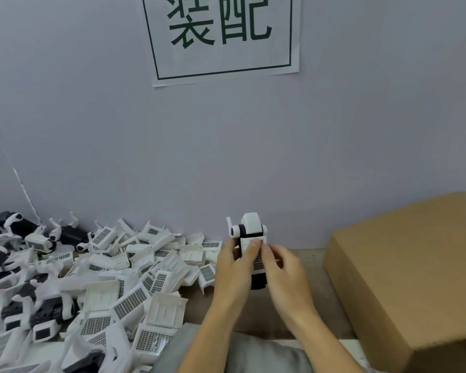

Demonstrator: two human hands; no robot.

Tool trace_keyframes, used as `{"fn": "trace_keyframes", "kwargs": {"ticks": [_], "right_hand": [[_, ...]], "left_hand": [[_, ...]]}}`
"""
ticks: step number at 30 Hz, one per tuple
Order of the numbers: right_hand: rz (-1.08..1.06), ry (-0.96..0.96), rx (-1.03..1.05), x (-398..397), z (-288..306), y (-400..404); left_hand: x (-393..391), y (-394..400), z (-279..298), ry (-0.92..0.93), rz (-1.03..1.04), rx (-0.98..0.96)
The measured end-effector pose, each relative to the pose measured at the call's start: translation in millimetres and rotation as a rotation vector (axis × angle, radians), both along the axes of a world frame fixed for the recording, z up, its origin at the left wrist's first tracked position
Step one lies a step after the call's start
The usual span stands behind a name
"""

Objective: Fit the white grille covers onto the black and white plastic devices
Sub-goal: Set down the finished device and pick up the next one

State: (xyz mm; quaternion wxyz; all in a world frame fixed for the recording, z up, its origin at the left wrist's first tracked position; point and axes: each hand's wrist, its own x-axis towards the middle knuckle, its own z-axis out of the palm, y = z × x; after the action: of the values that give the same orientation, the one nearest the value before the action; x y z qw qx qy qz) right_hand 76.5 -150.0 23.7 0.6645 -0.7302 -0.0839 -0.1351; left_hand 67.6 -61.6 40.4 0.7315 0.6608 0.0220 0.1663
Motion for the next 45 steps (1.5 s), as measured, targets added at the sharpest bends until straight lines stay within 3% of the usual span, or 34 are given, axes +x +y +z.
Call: {"fn": "trace_keyframes", "kwargs": {"ticks": [3,8,12,17,19,21,24,26,29,33,37,39,42,45], "right_hand": [[0.182,0.103,0.217,2,5,-8],[0.038,0.123,0.155,5,2,-8],[0.008,0.123,0.227,5,2,-5],[0.076,0.033,0.155,1,0,-3],[0.025,-0.023,-0.026,2,-3,-2],[-0.044,-0.122,-0.286,1,-8,-1],[-0.003,-0.228,-0.559,-2,-8,2],[-0.017,-0.253,-0.705,0,-10,5],[-0.081,-0.213,-0.743,1,-8,8],[-0.101,-0.210,-0.634,3,-4,5],[0.131,-0.131,-0.259,3,-8,1],[0.120,-0.080,0.073,5,-7,-1],[-0.036,0.043,0.527,10,0,-12],[-0.123,0.165,0.631,12,3,-21]], "left_hand": [[-1,0,1,-0.005,-0.057,-0.021],[1,-2,-1,-0.002,0.027,0.106],[3,-2,0,0.001,0.045,0.160],[6,5,-4,0.081,0.086,0.023],[9,10,-6,0.135,0.137,-0.127],[12,16,-5,0.201,0.140,-0.394],[11,20,1,0.233,0.107,-0.696],[12,20,1,0.213,0.115,-0.677],[13,20,-1,0.183,0.107,-0.557],[14,20,0,0.141,0.100,-0.395],[13,26,5,0.044,0.116,-0.306],[11,31,8,0.036,0.083,-0.460],[4,38,12,0.056,-0.062,-0.865],[-1,43,11,0.031,-0.209,-0.992]]}}
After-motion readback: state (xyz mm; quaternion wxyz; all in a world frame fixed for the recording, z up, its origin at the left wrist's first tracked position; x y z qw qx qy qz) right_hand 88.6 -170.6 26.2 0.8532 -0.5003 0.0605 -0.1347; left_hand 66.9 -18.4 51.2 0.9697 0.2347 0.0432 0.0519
